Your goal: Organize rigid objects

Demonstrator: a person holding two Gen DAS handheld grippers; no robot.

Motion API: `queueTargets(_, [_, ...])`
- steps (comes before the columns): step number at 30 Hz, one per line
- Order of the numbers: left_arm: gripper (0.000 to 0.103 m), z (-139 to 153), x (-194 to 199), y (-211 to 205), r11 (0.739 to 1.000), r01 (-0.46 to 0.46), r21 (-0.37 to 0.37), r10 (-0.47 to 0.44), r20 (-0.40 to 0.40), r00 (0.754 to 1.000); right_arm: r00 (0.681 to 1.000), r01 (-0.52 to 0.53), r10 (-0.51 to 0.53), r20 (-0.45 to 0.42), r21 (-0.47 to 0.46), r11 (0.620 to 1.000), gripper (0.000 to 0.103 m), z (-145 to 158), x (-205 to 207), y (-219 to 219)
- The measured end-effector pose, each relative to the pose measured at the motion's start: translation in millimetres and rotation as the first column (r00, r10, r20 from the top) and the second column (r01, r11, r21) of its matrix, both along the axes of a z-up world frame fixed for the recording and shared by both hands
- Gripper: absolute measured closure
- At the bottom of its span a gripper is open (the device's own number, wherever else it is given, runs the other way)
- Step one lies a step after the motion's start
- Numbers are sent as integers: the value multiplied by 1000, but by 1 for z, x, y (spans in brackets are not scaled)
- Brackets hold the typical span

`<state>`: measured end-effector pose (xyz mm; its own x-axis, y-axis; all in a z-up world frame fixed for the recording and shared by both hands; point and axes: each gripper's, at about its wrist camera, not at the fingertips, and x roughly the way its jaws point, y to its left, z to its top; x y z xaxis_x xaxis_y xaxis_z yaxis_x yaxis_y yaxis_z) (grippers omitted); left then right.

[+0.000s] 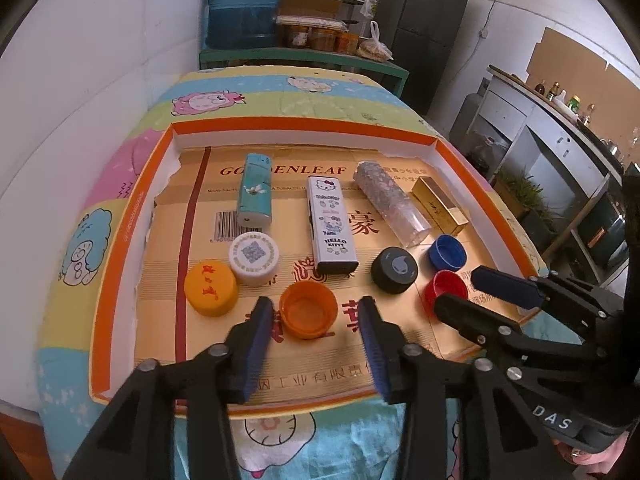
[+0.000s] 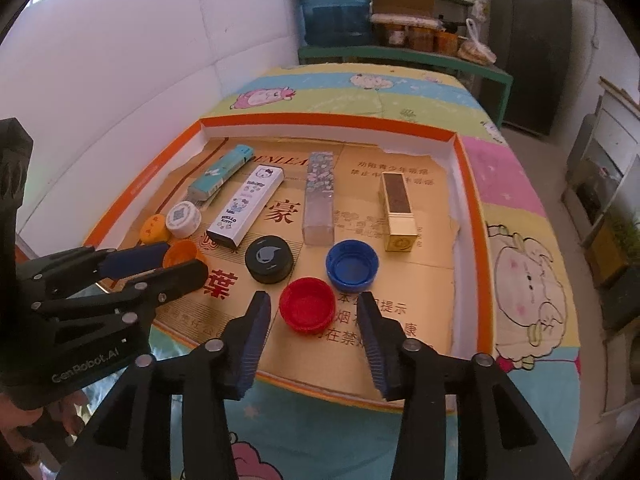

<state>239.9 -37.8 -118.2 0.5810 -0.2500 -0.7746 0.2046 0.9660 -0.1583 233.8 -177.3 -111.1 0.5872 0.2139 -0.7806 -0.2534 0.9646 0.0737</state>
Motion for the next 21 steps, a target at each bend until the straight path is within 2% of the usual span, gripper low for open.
queueTargets(4, [56, 7, -13, 3, 1000, -16, -8, 16, 27, 999, 999, 34, -33, 37, -12, 999, 52, 8, -16, -1])
queueTargets(14, [55, 38, -67, 17, 998, -52, -29, 55, 122, 991, 987, 123, -129, 93, 65, 990, 52, 34, -75, 1])
queueTargets(21, [55, 68, -117, 22, 992, -124, 16, 118, 193, 974, 975, 154, -164, 153, 77, 985, 52, 62, -122, 10])
